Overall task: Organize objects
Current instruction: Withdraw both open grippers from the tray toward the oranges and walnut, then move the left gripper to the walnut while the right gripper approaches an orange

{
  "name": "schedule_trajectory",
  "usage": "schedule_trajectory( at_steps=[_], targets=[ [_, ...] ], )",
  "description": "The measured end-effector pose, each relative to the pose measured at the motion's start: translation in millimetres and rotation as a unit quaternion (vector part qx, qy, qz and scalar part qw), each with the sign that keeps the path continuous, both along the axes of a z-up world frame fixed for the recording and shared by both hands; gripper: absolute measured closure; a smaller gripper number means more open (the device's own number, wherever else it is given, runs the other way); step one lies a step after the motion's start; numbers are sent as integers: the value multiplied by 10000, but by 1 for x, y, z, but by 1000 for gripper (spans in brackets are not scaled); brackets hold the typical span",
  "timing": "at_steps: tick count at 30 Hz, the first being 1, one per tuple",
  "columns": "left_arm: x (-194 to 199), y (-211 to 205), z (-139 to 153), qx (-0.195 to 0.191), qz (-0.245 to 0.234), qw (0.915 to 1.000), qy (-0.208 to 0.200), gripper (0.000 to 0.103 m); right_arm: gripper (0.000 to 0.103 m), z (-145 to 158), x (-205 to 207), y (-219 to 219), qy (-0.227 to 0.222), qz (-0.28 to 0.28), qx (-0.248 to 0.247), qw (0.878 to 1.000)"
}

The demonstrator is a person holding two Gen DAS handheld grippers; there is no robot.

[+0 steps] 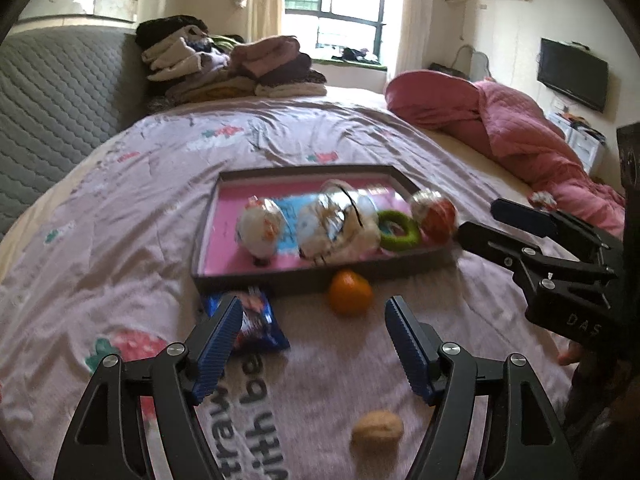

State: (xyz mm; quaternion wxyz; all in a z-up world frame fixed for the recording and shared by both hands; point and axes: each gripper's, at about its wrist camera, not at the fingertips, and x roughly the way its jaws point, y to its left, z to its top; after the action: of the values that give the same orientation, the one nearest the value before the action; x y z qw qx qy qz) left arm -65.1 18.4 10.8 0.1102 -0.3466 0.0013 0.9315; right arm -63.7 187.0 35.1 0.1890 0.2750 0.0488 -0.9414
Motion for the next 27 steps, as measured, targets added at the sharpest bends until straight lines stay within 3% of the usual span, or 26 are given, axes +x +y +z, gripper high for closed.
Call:
schedule_trajectory(
  at_steps=[11, 27],
  targets=[
    [20, 8, -19, -137, -129, 9996, -207, 28, 43, -19, 43, -15, -189, 388, 431, 9981],
    [34, 12, -46, -129, -350, 9970, -677, 28, 43, -49, 41, -15, -940, 476, 549, 9929]
  ],
)
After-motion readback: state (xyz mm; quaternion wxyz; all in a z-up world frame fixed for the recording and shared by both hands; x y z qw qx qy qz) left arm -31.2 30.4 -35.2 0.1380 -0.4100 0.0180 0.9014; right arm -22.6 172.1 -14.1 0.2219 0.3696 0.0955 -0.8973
